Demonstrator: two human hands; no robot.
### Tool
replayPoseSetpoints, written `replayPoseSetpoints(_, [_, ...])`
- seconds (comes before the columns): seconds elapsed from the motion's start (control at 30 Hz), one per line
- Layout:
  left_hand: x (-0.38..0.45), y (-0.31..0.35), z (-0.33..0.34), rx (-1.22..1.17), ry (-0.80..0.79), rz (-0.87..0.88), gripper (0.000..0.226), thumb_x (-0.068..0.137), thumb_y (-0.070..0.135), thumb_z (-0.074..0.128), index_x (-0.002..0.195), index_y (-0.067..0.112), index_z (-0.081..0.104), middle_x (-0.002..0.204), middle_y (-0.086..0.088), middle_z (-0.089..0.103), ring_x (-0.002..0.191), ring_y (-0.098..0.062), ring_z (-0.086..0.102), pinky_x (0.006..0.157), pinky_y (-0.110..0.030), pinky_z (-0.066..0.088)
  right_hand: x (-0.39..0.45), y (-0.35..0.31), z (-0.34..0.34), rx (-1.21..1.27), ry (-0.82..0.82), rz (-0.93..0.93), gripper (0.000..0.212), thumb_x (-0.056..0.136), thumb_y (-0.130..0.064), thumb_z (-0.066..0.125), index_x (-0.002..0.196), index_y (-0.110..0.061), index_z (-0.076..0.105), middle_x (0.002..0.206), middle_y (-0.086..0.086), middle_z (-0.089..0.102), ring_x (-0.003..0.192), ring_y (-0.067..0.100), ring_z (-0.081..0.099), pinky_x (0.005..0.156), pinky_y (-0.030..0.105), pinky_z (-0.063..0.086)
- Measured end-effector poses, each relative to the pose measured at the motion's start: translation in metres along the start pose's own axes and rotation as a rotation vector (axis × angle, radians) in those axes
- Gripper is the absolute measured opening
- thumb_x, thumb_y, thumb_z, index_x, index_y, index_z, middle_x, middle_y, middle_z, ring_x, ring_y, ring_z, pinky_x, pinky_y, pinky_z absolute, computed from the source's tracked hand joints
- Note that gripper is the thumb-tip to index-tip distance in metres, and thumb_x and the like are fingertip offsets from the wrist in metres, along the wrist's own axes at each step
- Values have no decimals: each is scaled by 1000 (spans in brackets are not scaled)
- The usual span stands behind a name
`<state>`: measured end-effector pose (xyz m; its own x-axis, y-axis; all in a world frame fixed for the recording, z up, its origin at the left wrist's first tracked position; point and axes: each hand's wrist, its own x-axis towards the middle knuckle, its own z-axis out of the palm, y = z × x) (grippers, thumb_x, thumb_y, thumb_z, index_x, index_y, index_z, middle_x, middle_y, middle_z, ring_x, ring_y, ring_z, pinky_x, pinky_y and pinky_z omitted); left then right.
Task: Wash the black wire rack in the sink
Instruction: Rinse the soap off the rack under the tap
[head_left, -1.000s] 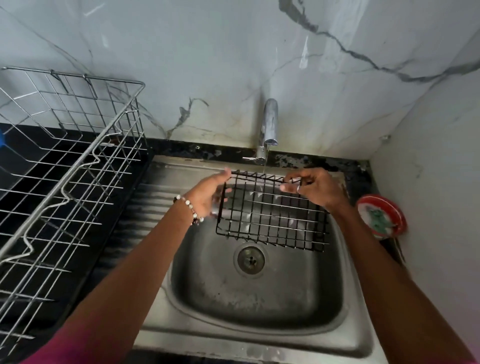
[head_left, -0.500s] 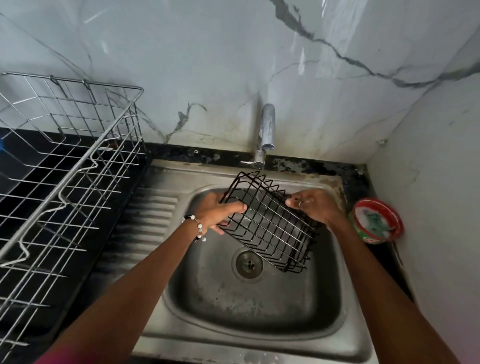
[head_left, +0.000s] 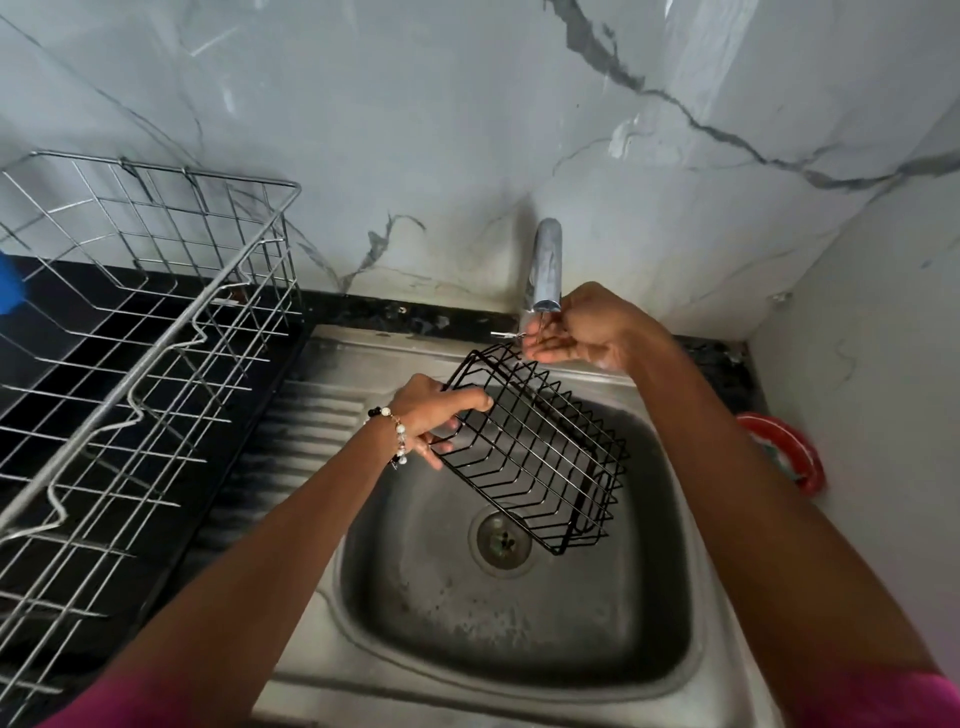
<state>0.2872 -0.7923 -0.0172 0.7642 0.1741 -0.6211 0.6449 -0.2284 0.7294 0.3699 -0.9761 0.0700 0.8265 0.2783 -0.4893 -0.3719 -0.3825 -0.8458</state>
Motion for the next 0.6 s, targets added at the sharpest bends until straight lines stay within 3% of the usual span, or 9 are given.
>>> replayPoseSetpoints(0.07, [0, 3, -2, -3, 0, -5, 69, 55, 46, 84, 108, 8, 61, 96, -12, 66, 67, -29, 69, 54, -47, 58, 2, -1, 2, -42, 13, -5, 19, 94, 7, 46, 106, 12, 60, 91, 24, 63, 90, 32, 67, 88, 43, 55])
replayPoseSetpoints(0.17, [1, 5, -3, 8, -11, -12, 63, 59, 44, 83, 106, 7, 62, 94, -12, 65, 67, -30, 68, 57, -52, 59, 4, -1, 7, 71, -55, 15, 18, 95, 6, 44, 101, 10, 60, 102, 29, 64, 96, 37, 68, 89, 43, 55])
replayPoseSetpoints(0.23, [0, 5, -4, 4, -14, -16, 62, 60, 44, 83, 105, 7, 63, 94, -11, 64, 68, -30, 67, 58, -53, 59, 6, 0, 8, 64, -5, 17, 17, 95, 7, 45, 99, 8, 61, 106, 30, 63, 97, 36, 67, 90, 42, 55])
replayPoseSetpoints(0.4, [-2, 5, -2, 4, -27, -17, 56, 62, 42, 82, 102, 6, 65, 92, -11, 63, 67, -30, 66, 60, -55, 58, 5, 4, 6, 152, -30, 37, 25, 97, 9, 36, 100, 12, 61, 108, 33, 62, 98, 36, 68, 91, 42, 54])
replayPoseSetpoints(0.53, [-1, 6, 2, -7, -20, 2, 56, 63, 42, 82, 103, 6, 65, 92, -10, 63, 68, -29, 68, 62, -56, 58, -3, 9, 4, 161, -211, 52, 33, 95, 16, 30, 111, 15, 58, 109, 34, 63, 101, 38, 67, 87, 43, 56])
replayPoseSetpoints(0.6, [-1, 6, 2, -22, -3, 13, 54, 65, 41, 81, 103, 6, 64, 92, -10, 64, 69, -28, 69, 62, -55, 59, -4, 11, 3, 118, -180, 53, 30, 94, 15, 33, 110, 15, 59, 110, 34, 63, 100, 37, 68, 87, 43, 56])
